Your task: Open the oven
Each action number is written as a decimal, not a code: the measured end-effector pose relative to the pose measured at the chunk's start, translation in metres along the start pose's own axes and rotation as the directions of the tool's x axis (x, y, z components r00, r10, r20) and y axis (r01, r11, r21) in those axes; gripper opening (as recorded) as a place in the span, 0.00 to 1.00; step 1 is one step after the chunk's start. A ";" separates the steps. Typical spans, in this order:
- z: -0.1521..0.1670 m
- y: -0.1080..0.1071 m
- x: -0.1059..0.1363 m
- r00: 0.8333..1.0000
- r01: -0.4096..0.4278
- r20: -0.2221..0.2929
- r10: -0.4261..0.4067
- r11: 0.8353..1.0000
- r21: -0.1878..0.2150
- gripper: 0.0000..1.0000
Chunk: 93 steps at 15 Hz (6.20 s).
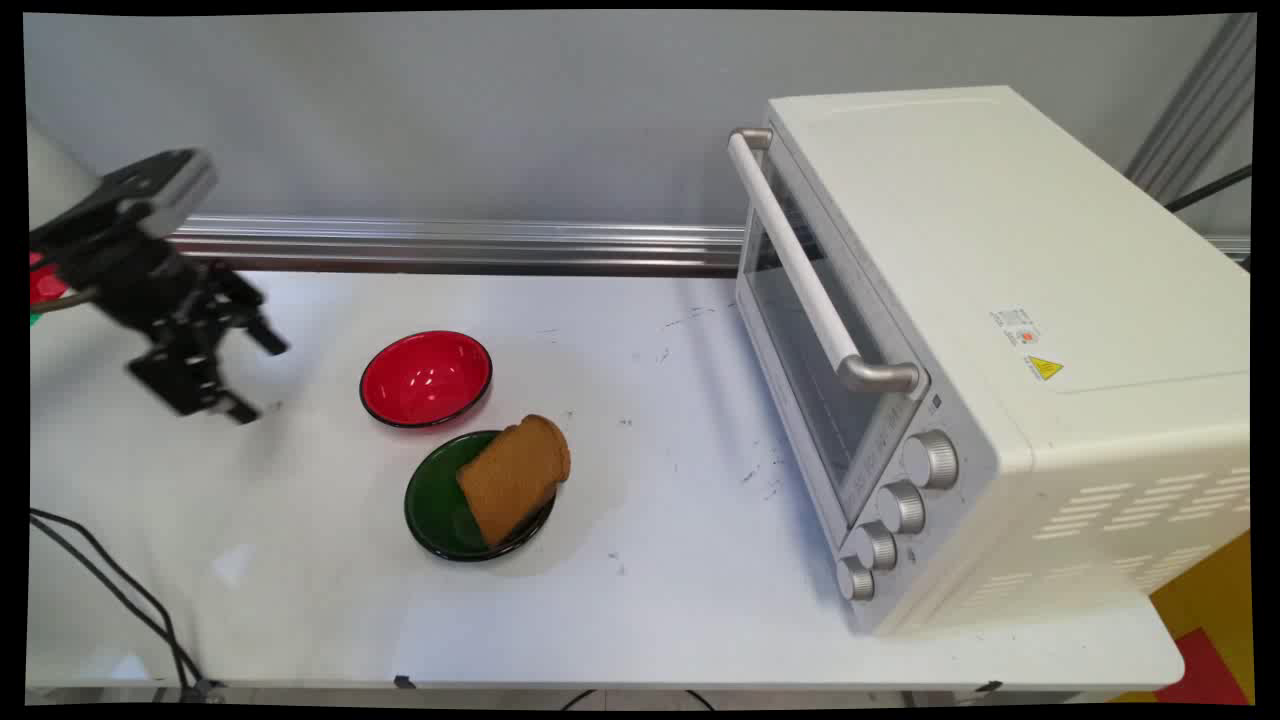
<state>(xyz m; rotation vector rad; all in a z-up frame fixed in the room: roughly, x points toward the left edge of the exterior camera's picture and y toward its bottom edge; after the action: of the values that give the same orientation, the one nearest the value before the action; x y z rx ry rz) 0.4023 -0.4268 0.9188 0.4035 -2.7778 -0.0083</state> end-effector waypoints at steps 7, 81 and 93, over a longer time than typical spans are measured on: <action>0.018 -0.004 0.133 0.982 0.065 -0.180 -0.063 0.998 0.008 1.00; 0.080 -0.036 0.332 0.963 -0.013 -0.270 0.016 1.000 0.010 0.00; 0.114 -0.033 0.274 0.958 -0.066 -0.277 0.068 0.998 0.019 0.00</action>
<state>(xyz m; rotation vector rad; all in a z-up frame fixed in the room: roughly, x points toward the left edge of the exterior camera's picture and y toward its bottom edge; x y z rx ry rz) 0.1264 -0.5394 0.8978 0.2873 -2.5126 0.0718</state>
